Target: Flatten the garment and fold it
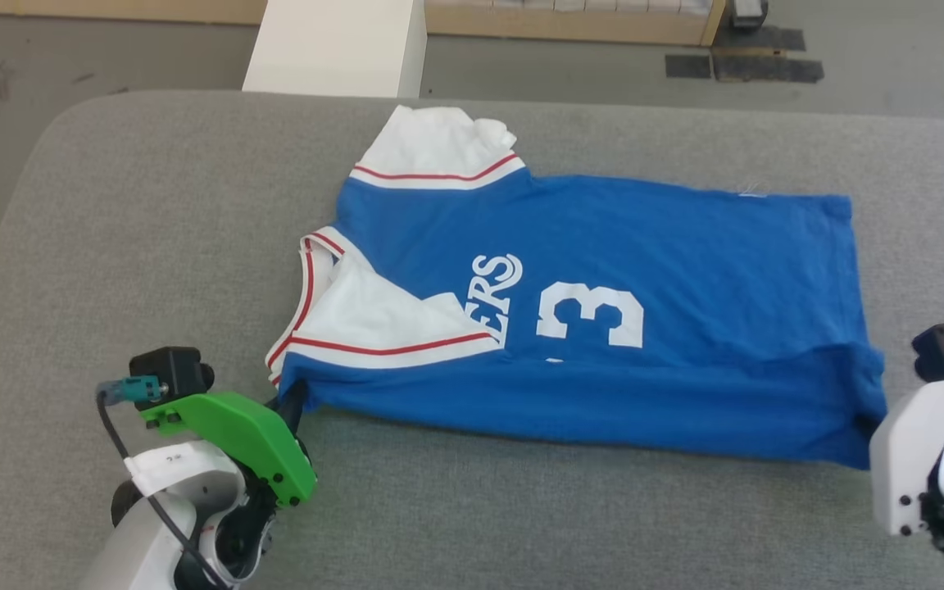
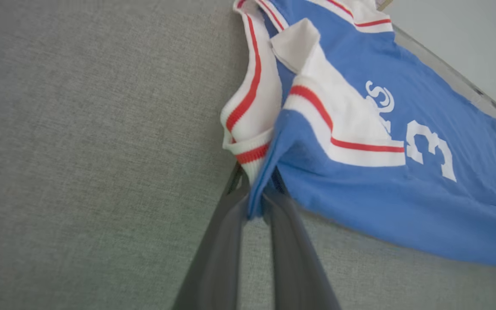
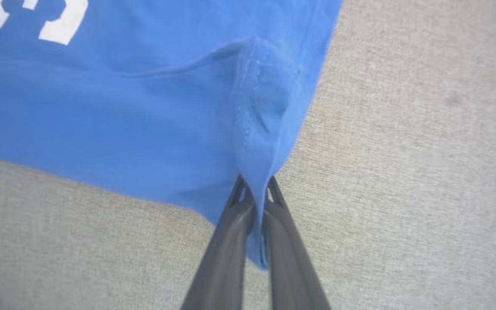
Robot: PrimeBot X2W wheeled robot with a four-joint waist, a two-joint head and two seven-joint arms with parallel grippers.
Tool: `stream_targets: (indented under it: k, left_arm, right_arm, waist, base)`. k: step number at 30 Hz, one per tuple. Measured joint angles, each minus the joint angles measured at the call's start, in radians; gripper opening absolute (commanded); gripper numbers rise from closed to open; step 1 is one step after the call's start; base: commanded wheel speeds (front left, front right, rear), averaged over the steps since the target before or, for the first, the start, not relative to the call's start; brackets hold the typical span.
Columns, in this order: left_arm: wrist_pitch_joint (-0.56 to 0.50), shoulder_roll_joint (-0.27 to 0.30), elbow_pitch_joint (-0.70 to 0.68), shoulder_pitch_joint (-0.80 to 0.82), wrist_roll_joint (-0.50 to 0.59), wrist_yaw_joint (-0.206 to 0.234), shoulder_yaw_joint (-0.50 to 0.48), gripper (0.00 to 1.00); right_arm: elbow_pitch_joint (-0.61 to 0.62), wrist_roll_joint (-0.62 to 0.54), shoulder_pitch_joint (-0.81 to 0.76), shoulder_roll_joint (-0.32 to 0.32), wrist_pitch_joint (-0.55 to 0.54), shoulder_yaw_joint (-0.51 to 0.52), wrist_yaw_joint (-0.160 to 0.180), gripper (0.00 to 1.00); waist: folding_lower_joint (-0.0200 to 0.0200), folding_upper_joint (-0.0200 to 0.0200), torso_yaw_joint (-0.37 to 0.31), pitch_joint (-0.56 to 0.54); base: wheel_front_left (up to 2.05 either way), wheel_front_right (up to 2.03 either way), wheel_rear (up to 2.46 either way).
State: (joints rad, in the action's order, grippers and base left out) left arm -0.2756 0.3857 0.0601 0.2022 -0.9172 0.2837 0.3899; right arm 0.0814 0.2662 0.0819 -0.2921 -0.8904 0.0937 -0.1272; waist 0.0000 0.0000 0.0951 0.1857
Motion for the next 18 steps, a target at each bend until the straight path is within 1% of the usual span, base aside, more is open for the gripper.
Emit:
stream_targets:
  k: [3, 7, 11, 14, 16, 18]
  left_arm:
    - [-0.016, 0.02, -0.046, -0.021, 0.0, 0.017, -0.007, 0.0]
    - [-0.066, 0.054, -0.1, -0.07, 0.0, 0.054, 0.002, 0.0]
    - [-0.123, 0.07, -0.153, -0.132, -0.014, 0.096, 0.015, 0.0]
    - [-0.156, 0.077, -0.177, -0.178, -0.039, 0.118, 0.021, 0.0]
    - [-0.173, 0.083, -0.181, -0.207, -0.05, 0.129, 0.027, 0.0]
    - [-0.207, 0.084, -0.157, -0.245, -0.062, 0.132, 0.053, 0.0]
  right_arm:
    - [0.028, 0.024, -0.003, -0.023, -0.027, 0.018, 0.0, 0.0]
    - [0.049, 0.041, -0.038, -0.053, -0.063, 0.037, 0.0, 0.0]
    - [0.052, 0.057, -0.105, -0.055, -0.086, 0.054, 0.0, 0.0]
    - [0.044, 0.058, -0.146, -0.054, -0.091, 0.065, -0.001, 0.0]
    - [0.032, 0.057, -0.166, -0.051, -0.091, 0.065, -0.005, 0.0]
    - [-0.015, 0.048, -0.191, -0.041, -0.083, 0.051, -0.005, 0.0]
  waist:
    - [0.0, 0.0, -0.005, -0.024]
    - [0.0, 0.0, -0.006, -0.054]
    - [0.0, 0.0, 0.002, -0.07]
    - [0.0, 0.0, 0.011, -0.078]
    - [0.0, 0.0, 0.015, -0.08]
    - [0.0, 0.0, 0.018, -0.081]
  base:
    - [0.0, 0.0, 0.0]
    - [0.0, 0.0, 0.0]
    - [0.0, 0.0, 0.0]
    - [0.0, 0.0, 0.0]
    - [0.0, 0.0, 0.0]
    - [0.0, 0.0, 0.0]
